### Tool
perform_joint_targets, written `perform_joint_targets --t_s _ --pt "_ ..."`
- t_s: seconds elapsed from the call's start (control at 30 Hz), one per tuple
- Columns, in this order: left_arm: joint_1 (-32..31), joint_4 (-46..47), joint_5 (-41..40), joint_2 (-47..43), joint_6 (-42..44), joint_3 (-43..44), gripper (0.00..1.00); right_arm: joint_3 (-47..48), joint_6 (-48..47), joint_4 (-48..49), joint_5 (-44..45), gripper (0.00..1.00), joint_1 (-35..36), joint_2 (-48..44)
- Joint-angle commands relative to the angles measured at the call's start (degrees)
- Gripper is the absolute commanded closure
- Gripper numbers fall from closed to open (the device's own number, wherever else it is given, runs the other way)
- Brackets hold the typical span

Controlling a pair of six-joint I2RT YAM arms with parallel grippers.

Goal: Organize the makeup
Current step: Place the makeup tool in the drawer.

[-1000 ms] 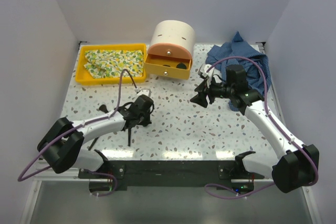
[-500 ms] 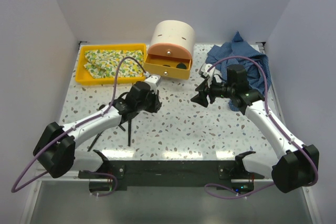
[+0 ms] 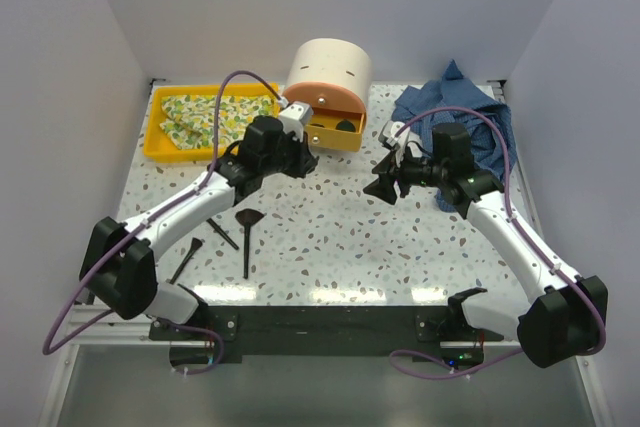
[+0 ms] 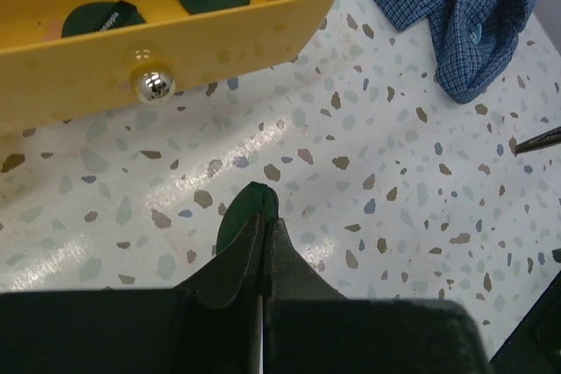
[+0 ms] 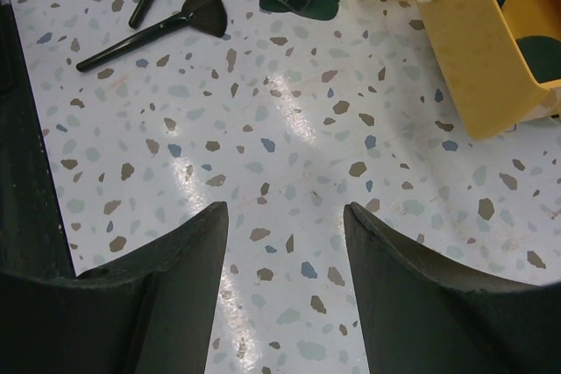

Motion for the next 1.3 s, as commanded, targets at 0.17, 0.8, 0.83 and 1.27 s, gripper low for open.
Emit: perform_joint_targets --t_s 0.17,0.8,0.83,1.27 --pt "2.2 0.7 5.2 4.9 1.9 10.1 1.00 0.2 -0.9 1.2 -2.4 0.40 -0.3 -1.2" --pt "3.0 -1.7 7.4 11.5 2.5 20.9 1.00 0.2 -1.2 1.0 -2.6 0.40 -0.3 -1.2" --pt "3.0 -1.8 7.3 11.7 2.5 21.1 1.00 0.3 -1.2 0.9 -2.7 0.40 -0.3 -1.1" --pt "4.1 -2.2 8.5 16.3 2.1 28.1 1.00 0.4 -1.5 0.6 -3.1 0.40 -0.4 -1.1"
